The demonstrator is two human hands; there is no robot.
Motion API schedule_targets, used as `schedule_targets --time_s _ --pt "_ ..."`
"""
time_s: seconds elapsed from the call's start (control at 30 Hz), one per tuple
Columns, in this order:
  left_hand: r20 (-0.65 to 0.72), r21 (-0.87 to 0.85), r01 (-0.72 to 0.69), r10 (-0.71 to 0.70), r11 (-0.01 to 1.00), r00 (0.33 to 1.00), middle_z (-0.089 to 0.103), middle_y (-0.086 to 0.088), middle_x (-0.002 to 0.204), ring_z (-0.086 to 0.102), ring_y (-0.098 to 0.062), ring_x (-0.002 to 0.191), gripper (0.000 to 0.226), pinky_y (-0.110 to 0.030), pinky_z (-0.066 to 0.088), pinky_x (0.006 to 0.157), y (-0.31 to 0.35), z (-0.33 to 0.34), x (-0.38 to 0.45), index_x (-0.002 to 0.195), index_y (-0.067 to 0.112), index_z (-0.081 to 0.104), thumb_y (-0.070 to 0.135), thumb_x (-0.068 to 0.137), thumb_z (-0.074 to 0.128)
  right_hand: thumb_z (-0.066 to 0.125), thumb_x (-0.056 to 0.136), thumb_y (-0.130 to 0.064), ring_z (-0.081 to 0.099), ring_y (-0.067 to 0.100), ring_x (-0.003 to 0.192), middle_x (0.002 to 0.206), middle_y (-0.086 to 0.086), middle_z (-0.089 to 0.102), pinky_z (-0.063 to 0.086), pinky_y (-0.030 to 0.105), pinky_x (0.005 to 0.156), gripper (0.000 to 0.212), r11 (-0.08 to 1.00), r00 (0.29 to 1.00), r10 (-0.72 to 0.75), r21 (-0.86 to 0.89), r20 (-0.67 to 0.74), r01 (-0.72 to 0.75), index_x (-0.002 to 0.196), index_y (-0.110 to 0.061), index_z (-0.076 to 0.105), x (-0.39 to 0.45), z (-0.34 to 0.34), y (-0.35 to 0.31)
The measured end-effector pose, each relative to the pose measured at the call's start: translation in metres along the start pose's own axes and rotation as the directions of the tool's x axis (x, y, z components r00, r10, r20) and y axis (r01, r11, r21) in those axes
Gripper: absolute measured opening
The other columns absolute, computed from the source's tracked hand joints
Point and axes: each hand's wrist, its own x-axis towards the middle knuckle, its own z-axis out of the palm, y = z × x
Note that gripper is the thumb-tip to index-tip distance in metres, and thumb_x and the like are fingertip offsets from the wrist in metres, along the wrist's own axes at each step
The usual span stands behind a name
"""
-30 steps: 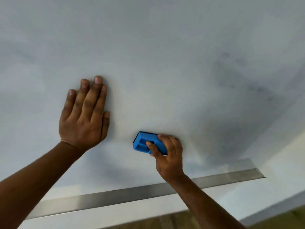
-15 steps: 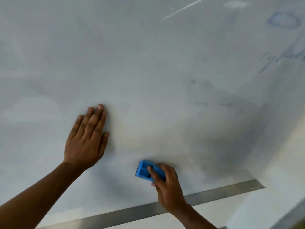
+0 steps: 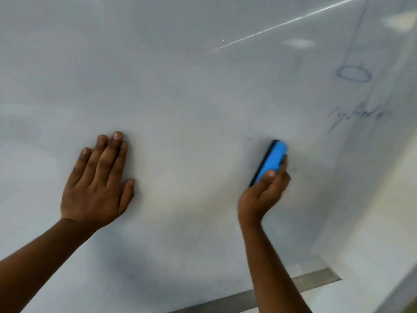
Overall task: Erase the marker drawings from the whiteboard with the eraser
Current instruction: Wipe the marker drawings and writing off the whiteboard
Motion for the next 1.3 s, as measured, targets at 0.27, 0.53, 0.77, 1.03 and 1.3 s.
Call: schedule_targets --time_s 0.27,0.53,0.77,1.03,1.3 --pt "-0.03 -0.012 -0.038 0.038 0.999 0.999 0.023 -0.017 0.178 0.023 -0.032 0.166 0.068 -0.045 0.017 0.136 -0.002 0.002 0.001 0.167 -0.003 0.031 0.029 0.108 0.043 0.037 0.111 -0.036 0.051 0.033 0.115 0.134 0.016 0.05 0.046 0.043 0.102 0.054 0.851 0.702 -0.459 0.044 0.545 0.523 0.162 -0.02 0.029 -0.115 0.018 -0.032" --pt "0.012 -0.062 0.05 -0.049 0.997 0.999 0.016 -0.013 0.181 0.016 -0.03 0.168 0.07 -0.045 0.012 0.137 -0.053 -0.028 0.003 0.171 0.001 0.02 0.031 0.111 0.04 0.042 0.108 -0.02 0.056 0.045 0.114 0.127 0.029 0.053 0.049 0.05 0.101 0.053 0.961 0.973 -0.211 -0.162 0.091 0.223 0.153 0.006 0.038 0.033 -0.006 -0.025" --pt "-0.006 -0.01 0.041 -0.041 0.999 0.999 0.013 -0.01 0.181 0.016 -0.03 0.168 0.068 -0.045 0.012 0.137 -0.089 -0.031 -0.024 0.171 0.002 0.022 0.033 0.112 0.04 0.043 0.106 -0.022 0.056 0.041 0.12 0.138 0.028 0.053 0.047 0.042 0.103 0.056 0.956 0.962 -0.239 -0.139 0.13 0.257 0.15 0.013 0.039 -0.001 0.046 -0.059" --pt "-0.131 -0.011 0.079 -0.08 0.997 0.988 0.028 -0.013 0.177 0.03 -0.034 0.164 0.061 -0.047 0.025 0.134 -0.087 -0.018 -0.047 0.166 -0.001 0.036 0.024 0.11 0.038 0.054 0.105 -0.043 0.054 0.035 0.12 0.136 0.014 0.05 0.044 0.047 0.099 0.059 0.618 0.466 -0.633 0.042 0.618 0.785 0.152 -0.011 0.04 -0.164 0.021 -0.005" --pt "0.015 -0.127 0.166 -0.166 0.978 0.986 0.007 -0.004 0.181 0.008 -0.025 0.169 0.065 -0.043 0.009 0.137 -0.068 -0.032 -0.054 0.171 0.003 0.022 0.023 0.111 0.04 0.059 0.098 -0.042 0.058 0.023 0.115 0.131 0.003 0.058 0.049 0.041 0.097 0.058 0.361 -0.276 -0.492 0.482 0.826 0.799 0.149 -0.017 0.05 -0.248 -0.06 0.039"
